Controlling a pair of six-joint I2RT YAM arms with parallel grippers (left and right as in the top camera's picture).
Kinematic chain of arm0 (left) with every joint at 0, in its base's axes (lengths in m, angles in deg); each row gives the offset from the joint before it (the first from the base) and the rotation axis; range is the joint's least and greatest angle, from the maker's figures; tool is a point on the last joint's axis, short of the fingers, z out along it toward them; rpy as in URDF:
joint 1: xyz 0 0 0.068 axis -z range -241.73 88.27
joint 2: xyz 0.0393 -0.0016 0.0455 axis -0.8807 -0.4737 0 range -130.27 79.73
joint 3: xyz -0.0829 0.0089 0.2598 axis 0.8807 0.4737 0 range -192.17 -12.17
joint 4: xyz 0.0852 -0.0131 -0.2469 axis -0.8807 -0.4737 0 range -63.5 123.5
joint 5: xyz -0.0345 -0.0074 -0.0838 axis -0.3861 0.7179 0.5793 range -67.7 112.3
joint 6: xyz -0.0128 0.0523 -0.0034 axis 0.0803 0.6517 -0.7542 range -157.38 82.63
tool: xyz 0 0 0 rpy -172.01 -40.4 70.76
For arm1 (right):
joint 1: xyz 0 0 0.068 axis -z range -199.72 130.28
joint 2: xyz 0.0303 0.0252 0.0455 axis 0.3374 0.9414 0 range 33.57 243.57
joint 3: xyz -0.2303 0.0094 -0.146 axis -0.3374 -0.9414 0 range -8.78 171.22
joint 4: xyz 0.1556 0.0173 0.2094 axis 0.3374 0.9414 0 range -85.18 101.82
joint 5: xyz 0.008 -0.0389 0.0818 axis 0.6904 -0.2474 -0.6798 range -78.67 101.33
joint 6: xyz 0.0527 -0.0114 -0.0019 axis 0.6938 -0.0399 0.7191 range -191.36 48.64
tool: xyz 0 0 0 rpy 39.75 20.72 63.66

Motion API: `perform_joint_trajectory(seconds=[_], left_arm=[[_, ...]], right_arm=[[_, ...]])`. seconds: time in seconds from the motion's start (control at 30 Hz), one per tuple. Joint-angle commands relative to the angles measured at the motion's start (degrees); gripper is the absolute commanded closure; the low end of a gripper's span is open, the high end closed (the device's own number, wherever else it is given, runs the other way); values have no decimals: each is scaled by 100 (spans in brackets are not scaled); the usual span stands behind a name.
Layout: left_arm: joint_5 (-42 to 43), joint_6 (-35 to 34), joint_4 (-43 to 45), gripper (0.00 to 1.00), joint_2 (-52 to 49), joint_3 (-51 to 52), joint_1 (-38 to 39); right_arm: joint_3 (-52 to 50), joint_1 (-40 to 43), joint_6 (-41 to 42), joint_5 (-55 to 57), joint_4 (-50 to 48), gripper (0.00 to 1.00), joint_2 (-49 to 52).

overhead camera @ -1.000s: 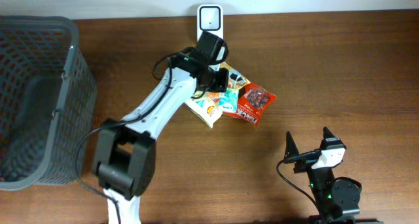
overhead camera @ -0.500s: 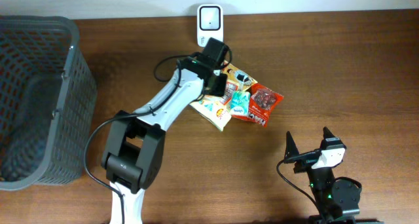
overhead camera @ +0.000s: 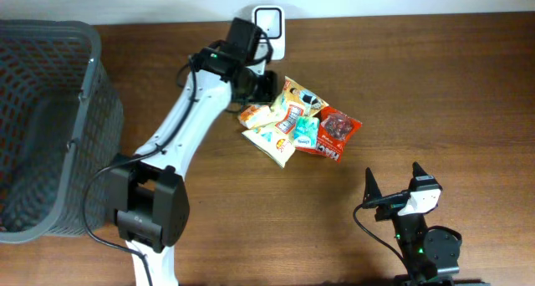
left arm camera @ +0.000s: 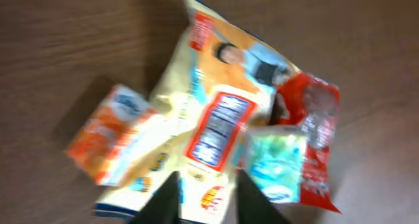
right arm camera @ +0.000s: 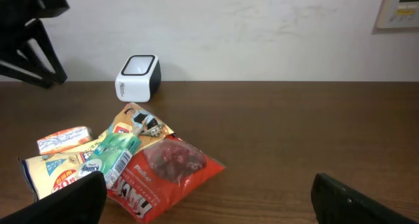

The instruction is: Scan the item barcode

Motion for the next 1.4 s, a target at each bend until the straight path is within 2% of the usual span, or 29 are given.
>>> perform_joint_trajectory(seconds=[0.0,0.07,0.17,0.23,0.3,0.4,0.43,0.47,0.5,0.53,0.67,0.73,0.77,0.83,0.97,1.0,1.07,1.1,1.17,1.23,1.3,1.37], left_arm=[[98,28,0,93,-293,90,546],[103,26,96,97,-715,90,911],[101,26,133,99,-1047,90,1276],[103,26,216,97,-1051,90,1397],[109,28,243,100,-1049,70,1447],[103,111,240,100,-1049,-511,1353],[85,431,245,97,-1049,-745,1305],[-243,590,304,89,-1049,-901,1246],[-831,588,463,85,-1049,-925,1193],[-1064,588,603,81,-1080,-925,1134],[-1073,588,890,78,-1753,-925,1097],[-1598,588,890,78,-1766,-927,1045],[-1711,588,855,78,-1766,-927,1019],[-1703,586,599,84,-1709,-979,905],[-1661,586,-151,85,-1115,-1493,721],[-1663,586,-247,83,-990,-1565,721],[-1631,584,-466,72,-575,-1635,726],[-1421,584,-623,61,-404,-1635,734],[-1244,581,-929,26,-225,-1635,715],[-1244,507,-1178,21,-94,-1635,688],[-1248,431,-1449,21,188,-1635,625],[-1266,435,-1613,12,579,-1635,509]], right_arm=[[-48,-37,26,9,7,2,-37],[-48,-37,24,9,7,2,-37],[-48,-37,24,9,4,2,-37],[-48,-37,24,9,4,2,-37],[-48,-37,26,9,7,2,-37],[-48,-37,26,9,7,2,-37],[-48,-37,26,9,7,2,-37],[-48,-37,26,9,4,2,-37],[-48,-37,26,9,7,2,-37],[-48,-37,26,9,7,2,-37],[-48,-37,26,9,4,2,-37],[-48,-37,24,9,4,1,-37],[-48,-37,24,9,7,2,-37],[-48,-37,24,9,7,2,-37],[-48,-37,26,9,4,2,-37],[-48,-37,24,9,4,2,-37],[-48,-37,24,9,7,2,-37],[-48,-37,26,9,4,2,-37],[-48,-37,26,9,4,2,-37],[-48,-37,24,9,7,2,-37],[-48,-37,26,9,4,2,-37],[-48,-37,26,9,7,2,-37]])
